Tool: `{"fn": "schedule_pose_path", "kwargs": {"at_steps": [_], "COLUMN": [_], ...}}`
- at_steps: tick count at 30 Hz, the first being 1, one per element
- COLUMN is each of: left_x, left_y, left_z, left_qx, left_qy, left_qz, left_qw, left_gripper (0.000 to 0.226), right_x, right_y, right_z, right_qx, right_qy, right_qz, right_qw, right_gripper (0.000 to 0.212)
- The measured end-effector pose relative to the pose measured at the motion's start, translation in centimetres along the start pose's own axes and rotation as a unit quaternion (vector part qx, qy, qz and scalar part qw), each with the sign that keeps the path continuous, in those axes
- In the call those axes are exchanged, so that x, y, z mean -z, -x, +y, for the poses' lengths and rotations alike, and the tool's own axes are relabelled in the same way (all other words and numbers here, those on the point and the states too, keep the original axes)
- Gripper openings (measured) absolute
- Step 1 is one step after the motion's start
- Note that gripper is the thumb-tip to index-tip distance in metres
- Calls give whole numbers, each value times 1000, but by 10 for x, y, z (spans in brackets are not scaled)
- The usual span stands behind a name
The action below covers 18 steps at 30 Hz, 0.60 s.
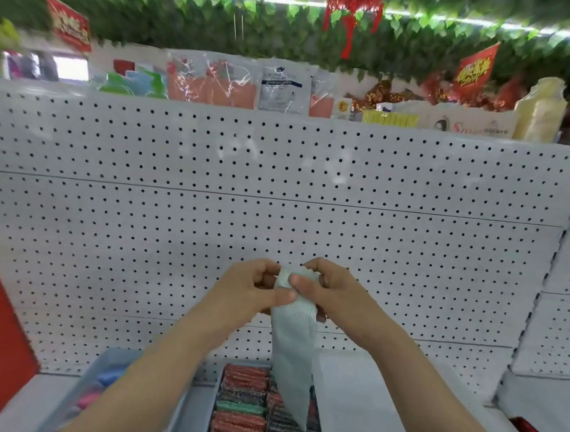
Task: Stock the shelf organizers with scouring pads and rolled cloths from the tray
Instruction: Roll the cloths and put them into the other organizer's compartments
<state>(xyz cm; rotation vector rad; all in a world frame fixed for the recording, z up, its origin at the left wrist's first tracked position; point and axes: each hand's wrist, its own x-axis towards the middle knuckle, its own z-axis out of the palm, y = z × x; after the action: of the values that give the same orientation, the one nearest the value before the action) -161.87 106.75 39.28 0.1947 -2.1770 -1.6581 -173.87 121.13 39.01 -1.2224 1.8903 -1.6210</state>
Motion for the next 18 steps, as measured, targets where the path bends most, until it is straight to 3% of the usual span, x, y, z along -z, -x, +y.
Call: {"fn": "schedule_pose_path", "kwargs": {"at_steps": [3, 5, 8, 11, 18], "left_x": [17, 28, 44, 61, 87], "left_y": [1, 0, 0, 0, 5], "left_z": [6, 9, 11, 10, -1], "left_qx": [13, 25, 36, 43, 64], "left_qy": [21, 53, 107, 139, 201], "left_qz": [17, 34, 53, 73, 107], "left_qw": [1000, 998, 992, 987, 972], "left_gripper": [12, 9, 10, 15, 19], "right_x": [-16, -27, -54, -78, -94], "right_y": [-5, -6, -1, 1, 2], "right_z": [-1, 5, 21, 32, 26], "right_qx": [0, 2, -23, -45, -106], "right_qy": [-45, -39, -67, -142, -192], "right_qz": [14, -18, -87, -99, -124], "right_qw": [999, 999, 994, 984, 968], "right_gripper": [48, 60, 46, 34, 31]}}
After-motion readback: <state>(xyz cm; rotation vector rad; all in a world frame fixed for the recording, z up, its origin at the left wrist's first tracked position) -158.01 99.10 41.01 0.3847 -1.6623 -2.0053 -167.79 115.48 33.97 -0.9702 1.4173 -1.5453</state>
